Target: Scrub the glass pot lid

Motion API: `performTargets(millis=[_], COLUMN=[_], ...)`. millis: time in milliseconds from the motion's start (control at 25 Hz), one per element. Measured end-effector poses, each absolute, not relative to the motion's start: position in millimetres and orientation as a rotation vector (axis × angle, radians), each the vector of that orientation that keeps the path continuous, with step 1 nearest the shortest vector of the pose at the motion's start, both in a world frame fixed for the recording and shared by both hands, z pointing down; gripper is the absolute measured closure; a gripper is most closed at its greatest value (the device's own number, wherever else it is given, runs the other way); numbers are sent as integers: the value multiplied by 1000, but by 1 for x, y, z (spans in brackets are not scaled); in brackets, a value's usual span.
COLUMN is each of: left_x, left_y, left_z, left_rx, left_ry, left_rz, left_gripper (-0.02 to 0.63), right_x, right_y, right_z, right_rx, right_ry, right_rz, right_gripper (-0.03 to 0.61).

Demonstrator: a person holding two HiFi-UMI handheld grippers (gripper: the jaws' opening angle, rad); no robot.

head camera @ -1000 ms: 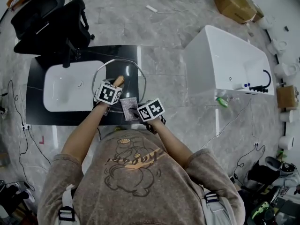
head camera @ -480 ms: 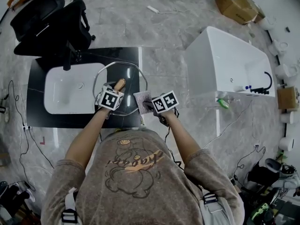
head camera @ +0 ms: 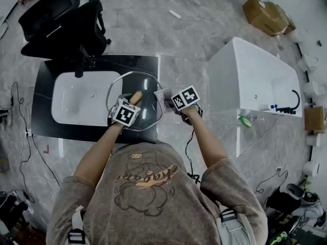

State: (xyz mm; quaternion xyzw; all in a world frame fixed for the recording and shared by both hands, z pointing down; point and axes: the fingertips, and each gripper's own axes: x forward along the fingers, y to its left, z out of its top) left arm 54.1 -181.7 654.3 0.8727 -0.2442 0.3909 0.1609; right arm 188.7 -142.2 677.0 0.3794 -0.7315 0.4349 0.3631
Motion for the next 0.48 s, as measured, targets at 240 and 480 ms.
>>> performTargets(millis=[240,480], left_x=[55,54], left_y=[-181,-181], left_z=[657,659], left_rx=[2493,2491], left_ry=[-697,-716], left_rz=[1121,1129], left_gripper=[430,431], right_x=[201,201], right_y=[-181,-223], right_z=[679,680], right_rx=[972,961], right_ry=[-1848,-1819], right_rz=[1096,1028], right_gripper=[471,472])
